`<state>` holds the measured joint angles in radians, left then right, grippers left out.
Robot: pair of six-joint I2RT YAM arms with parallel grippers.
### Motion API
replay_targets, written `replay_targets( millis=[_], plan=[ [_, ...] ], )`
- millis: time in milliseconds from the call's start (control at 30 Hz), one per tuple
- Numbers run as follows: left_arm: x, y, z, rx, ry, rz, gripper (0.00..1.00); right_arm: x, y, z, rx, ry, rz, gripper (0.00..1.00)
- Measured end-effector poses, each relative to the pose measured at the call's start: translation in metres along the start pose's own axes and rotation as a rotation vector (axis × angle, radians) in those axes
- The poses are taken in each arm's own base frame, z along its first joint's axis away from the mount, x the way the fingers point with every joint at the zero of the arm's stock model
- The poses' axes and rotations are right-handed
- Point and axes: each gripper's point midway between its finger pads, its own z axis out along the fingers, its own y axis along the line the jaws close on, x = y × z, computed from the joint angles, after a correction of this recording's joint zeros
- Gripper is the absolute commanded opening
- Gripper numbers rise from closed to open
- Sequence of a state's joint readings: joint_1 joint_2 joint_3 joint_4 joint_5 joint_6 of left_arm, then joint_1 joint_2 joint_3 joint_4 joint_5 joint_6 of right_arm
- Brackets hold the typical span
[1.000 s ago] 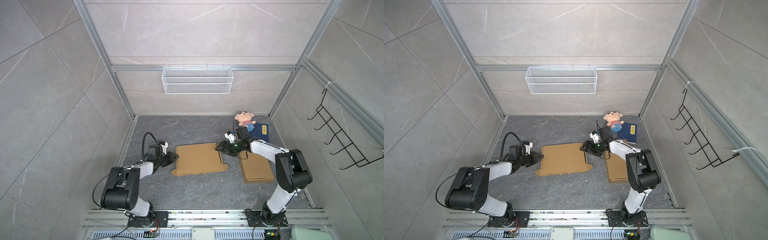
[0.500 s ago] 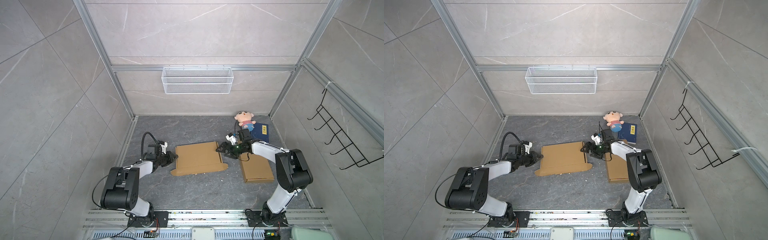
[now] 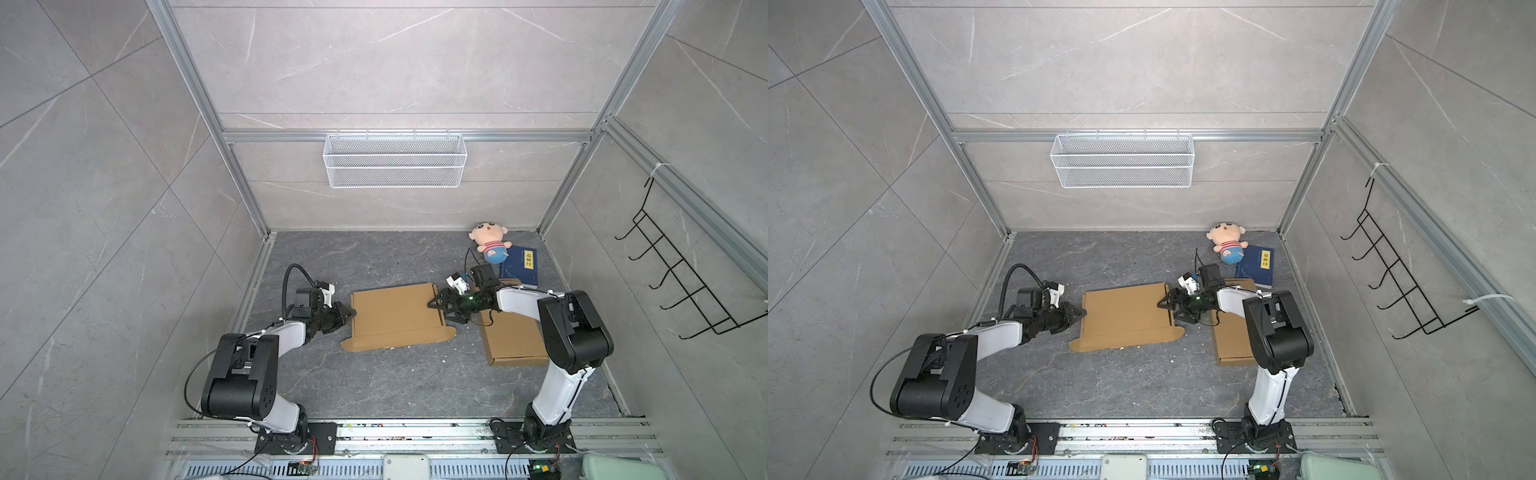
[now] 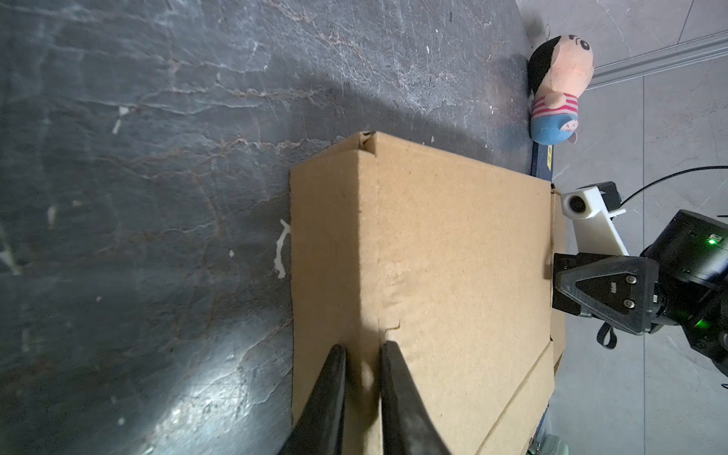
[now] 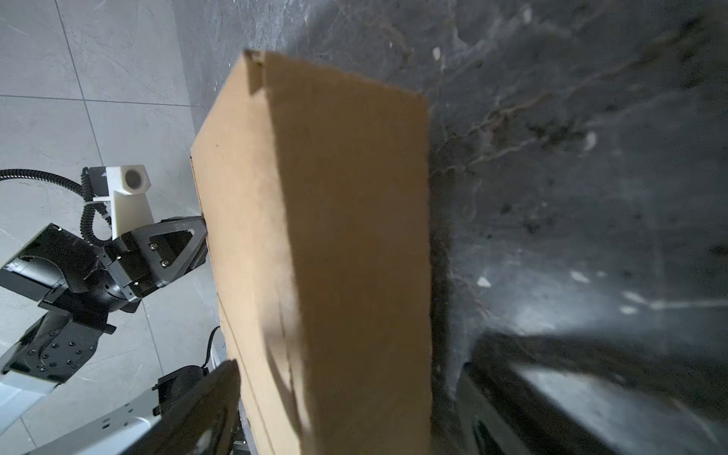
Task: Fold the paper box
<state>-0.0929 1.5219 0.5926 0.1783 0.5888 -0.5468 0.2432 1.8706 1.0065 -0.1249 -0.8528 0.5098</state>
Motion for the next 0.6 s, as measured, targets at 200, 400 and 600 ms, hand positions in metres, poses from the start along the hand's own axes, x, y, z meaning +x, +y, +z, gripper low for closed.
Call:
replay_targets(
  millis=[200,400,600],
  plan=[
    [-0.001,0.000,0.000,0.004,-0.001,-0.001,0.19,0.005,0.005,0.015,-0.064,0.028,0.021,0.73],
    [-0.003,0.002,-0.001,-0.002,-0.012,-0.032,0.33,0.007,0.008,0.018,-0.107,0.036,0.059,0.61],
    [-0.005,-0.008,-0.015,-0.001,-0.029,-0.066,0.46,0.006,0.017,0.018,-0.146,0.042,0.088,0.53]
  ],
)
